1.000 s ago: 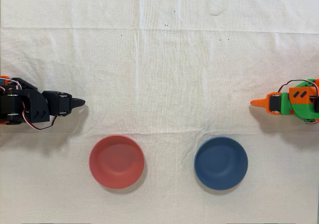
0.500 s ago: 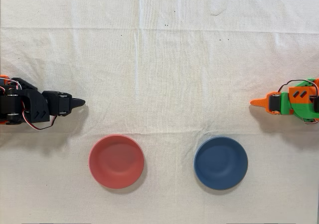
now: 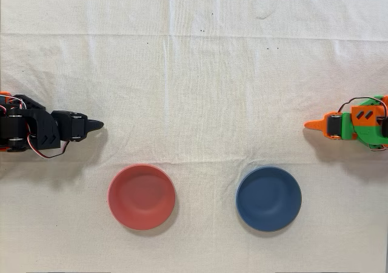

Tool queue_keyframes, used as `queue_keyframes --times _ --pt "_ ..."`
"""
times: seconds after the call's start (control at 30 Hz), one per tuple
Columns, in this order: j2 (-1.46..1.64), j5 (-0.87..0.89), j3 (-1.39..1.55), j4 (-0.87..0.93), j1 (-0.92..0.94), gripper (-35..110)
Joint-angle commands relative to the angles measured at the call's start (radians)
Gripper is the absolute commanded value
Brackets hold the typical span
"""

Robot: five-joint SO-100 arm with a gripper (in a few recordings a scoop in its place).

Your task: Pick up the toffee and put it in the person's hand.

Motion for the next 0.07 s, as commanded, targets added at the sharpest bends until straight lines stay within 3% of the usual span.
queue_keyframes --times 0.0,0.03 --pt "0.069 0.020 0.017 -0.003 0.000 0" --pt "0.069 0.020 0.017 -0.003 0.000 0"
